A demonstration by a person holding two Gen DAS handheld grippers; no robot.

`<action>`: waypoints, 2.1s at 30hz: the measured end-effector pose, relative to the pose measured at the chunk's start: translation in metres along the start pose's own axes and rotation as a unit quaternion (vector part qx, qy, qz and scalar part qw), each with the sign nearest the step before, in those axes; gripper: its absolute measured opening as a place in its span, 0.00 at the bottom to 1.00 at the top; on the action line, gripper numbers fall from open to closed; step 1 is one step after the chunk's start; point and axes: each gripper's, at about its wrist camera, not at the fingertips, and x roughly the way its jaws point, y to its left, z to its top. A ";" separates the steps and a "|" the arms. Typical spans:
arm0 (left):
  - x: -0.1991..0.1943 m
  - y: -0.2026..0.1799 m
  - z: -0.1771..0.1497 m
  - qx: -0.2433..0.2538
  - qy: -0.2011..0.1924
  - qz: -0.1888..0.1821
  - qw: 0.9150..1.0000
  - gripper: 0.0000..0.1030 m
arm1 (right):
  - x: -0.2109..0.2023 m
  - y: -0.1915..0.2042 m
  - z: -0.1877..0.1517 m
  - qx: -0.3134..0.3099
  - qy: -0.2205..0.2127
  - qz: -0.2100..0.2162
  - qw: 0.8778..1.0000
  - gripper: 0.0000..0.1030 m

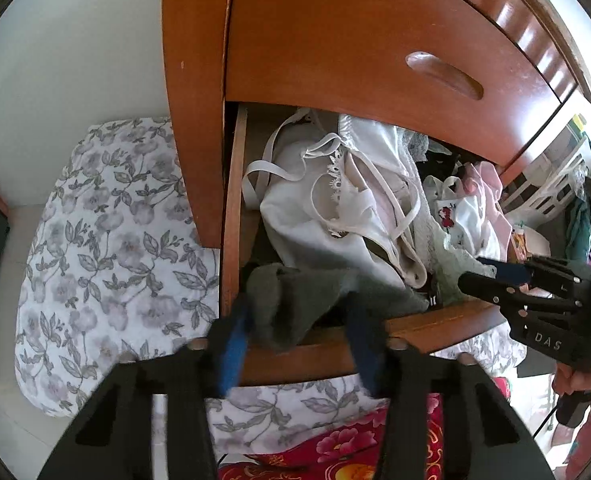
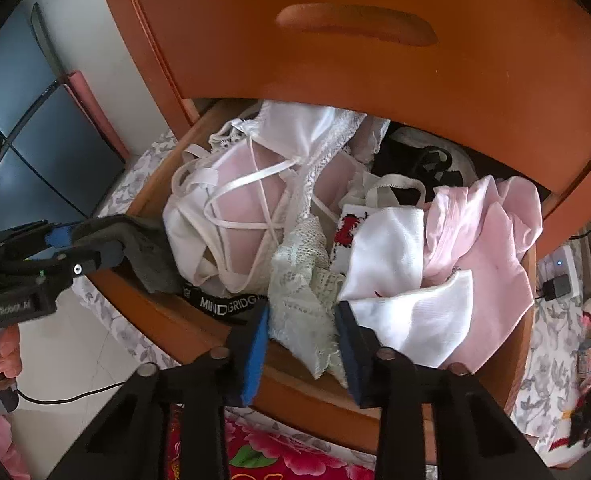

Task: Take underwear out of drawer

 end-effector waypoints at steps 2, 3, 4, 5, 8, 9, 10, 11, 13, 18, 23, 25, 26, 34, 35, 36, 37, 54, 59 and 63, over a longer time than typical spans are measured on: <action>0.002 0.004 0.001 -0.013 0.000 -0.003 1.000 0.28 | 0.001 -0.001 -0.001 -0.002 0.002 0.002 1.000 0.22; 0.003 0.006 0.002 -0.019 -0.001 -0.007 1.000 0.22 | 0.000 -0.002 -0.002 -0.002 0.002 0.001 1.000 0.19; 0.005 0.009 0.002 -0.027 -0.002 -0.011 1.000 0.17 | 0.001 -0.002 -0.003 -0.001 0.000 0.000 1.000 0.13; 0.006 0.010 0.002 -0.031 -0.002 -0.012 0.999 0.14 | 0.000 -0.005 -0.005 0.002 -0.002 0.000 1.000 0.09; 0.007 0.012 0.001 -0.036 -0.011 -0.014 0.999 0.08 | -0.004 -0.011 -0.006 0.008 -0.007 0.000 1.000 0.07; 0.007 0.012 0.001 -0.037 -0.014 -0.014 0.999 0.07 | -0.006 -0.012 -0.007 0.010 -0.009 -0.001 1.000 0.06; 0.006 0.012 0.001 -0.039 -0.017 -0.016 0.999 0.06 | -0.008 -0.014 -0.007 0.011 -0.012 -0.002 1.000 0.06; 0.005 0.013 0.001 -0.041 -0.021 -0.017 0.999 0.06 | -0.010 -0.015 -0.008 0.013 -0.015 -0.001 1.000 0.06; 0.002 0.013 0.001 -0.045 -0.030 -0.019 0.998 0.05 | -0.016 -0.018 -0.008 0.017 -0.022 0.001 1.000 0.05; -0.010 0.010 0.003 -0.044 -0.053 -0.023 0.997 0.05 | -0.032 -0.024 -0.009 0.024 -0.040 -0.002 0.999 0.04; -0.029 0.001 0.005 -0.037 -0.076 -0.025 0.996 0.04 | -0.057 -0.026 -0.008 0.025 -0.068 -0.002 0.997 0.04; -0.037 -0.003 0.006 -0.033 -0.083 -0.026 0.996 0.04 | -0.069 -0.024 -0.006 0.022 -0.080 -0.004 0.997 0.04; -0.042 -0.005 0.007 -0.032 -0.087 -0.025 0.995 0.04 | -0.074 -0.023 -0.006 0.021 -0.085 -0.006 0.996 0.04; -0.074 -0.019 0.010 -0.028 -0.115 -0.028 0.993 0.04 | -0.117 -0.024 -0.006 0.025 -0.123 -0.014 0.992 0.04; -0.079 -0.021 0.011 -0.027 -0.119 -0.029 0.992 0.04 | -0.124 -0.024 -0.006 0.027 -0.129 -0.015 0.991 0.04; -0.083 -0.021 0.012 -0.027 -0.123 -0.030 0.992 0.04 | -0.129 -0.024 -0.007 0.027 -0.134 -0.015 0.990 0.04; -0.090 -0.022 0.013 -0.027 -0.130 -0.032 0.991 0.04 | -0.136 -0.025 -0.007 0.029 -0.141 -0.016 0.989 0.04; -0.205 -0.042 0.027 -0.011 -0.240 -0.034 0.970 0.04 | -0.248 -0.003 0.004 0.025 -0.247 -0.023 0.969 0.04; -0.237 -0.049 0.026 -0.004 -0.265 -0.033 0.964 0.04 | -0.281 -0.001 0.004 0.027 -0.274 -0.025 0.961 0.04; -0.257 -0.055 0.022 0.002 -0.281 -0.035 0.959 0.04 | -0.309 0.004 0.002 0.024 -0.297 -0.029 0.954 0.04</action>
